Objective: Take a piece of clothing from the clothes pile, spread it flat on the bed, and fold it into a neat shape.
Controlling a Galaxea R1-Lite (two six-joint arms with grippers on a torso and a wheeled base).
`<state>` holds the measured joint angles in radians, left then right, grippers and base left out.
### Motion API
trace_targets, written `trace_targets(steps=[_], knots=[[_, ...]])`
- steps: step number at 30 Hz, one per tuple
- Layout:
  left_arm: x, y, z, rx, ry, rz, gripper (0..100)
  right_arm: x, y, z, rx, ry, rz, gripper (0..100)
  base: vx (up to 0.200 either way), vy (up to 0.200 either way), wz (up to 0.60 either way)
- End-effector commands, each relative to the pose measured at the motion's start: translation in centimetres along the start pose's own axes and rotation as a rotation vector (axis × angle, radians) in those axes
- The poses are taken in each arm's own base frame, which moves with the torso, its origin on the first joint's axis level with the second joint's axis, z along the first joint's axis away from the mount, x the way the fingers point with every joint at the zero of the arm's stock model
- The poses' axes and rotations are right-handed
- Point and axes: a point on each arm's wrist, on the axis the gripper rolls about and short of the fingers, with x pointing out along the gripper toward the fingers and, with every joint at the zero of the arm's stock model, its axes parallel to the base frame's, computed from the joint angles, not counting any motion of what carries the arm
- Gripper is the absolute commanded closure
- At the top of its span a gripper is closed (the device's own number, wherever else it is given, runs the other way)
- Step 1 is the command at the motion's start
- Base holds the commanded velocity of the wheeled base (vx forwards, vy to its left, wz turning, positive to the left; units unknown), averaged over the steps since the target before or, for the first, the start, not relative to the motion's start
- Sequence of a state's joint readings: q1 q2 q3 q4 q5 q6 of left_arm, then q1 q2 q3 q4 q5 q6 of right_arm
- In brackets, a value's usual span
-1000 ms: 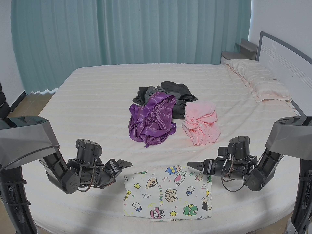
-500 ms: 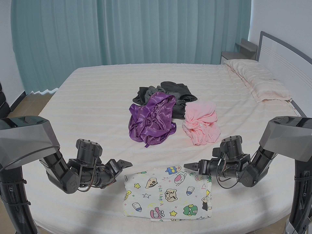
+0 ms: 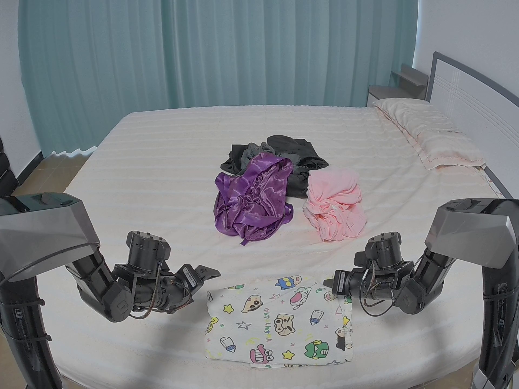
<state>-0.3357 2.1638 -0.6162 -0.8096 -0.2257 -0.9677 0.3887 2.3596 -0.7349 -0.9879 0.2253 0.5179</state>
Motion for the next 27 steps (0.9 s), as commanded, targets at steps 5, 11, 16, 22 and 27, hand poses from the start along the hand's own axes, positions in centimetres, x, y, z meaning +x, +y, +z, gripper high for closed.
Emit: trace_targets(steps=[5,11,16,22,27], knots=[[0.0,0.1,0.0,0.001,0.001,0.002,0,-0.9,-0.7,0.1,0.039,-0.070,-0.013,100,0.000,0.000,0.00],[0.1,0.0,-0.1,0.002,0.003,0.002,0,-1.5,-0.9,0.2,0.045,-0.080,-0.018,100,0.000,0.000,0.00],[0.1,0.1,-0.1,0.001,0.003,0.003,0,-1.6,-1.5,0.7,0.060,-0.098,-0.029,100,0.000,0.000,0.00],[0.2,0.1,-0.1,0.001,0.004,0.004,0,-1.2,-2.3,0.4,0.073,-0.088,-0.046,100,0.000,0.000,0.00],[0.2,0.1,-0.1,0.001,0.004,0.004,0,-1.0,-3.0,0.5,0.085,-0.091,-0.064,0,0.000,0.000,0.00]])
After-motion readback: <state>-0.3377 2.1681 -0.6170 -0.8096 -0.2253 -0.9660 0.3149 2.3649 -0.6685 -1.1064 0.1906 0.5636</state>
